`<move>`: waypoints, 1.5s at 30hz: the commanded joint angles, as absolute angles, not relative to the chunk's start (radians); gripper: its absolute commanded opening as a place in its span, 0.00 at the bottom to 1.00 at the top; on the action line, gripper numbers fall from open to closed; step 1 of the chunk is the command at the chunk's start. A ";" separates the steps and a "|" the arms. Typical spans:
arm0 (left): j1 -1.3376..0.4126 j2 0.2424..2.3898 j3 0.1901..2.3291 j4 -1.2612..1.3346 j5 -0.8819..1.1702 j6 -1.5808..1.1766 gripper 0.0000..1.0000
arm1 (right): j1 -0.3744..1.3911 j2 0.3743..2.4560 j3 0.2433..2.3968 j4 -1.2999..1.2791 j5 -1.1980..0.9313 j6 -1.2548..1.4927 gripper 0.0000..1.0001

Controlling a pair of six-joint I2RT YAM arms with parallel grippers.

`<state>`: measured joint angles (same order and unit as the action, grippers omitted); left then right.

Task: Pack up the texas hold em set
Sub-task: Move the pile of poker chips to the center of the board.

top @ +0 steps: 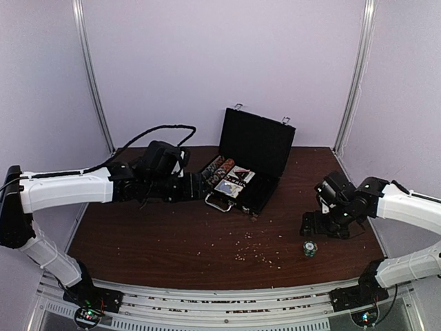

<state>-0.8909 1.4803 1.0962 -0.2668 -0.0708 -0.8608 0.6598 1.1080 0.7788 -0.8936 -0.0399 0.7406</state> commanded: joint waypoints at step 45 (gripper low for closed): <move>-0.830 1.410 1.019 -0.237 0.021 -0.799 0.72 | 0.685 1.393 0.614 -0.686 -0.046 0.742 0.54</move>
<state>-0.8368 1.4296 1.0206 -0.2630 0.0147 -0.8093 0.6884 1.3735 0.6548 -0.7059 -0.0181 0.7544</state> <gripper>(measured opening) 0.724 0.553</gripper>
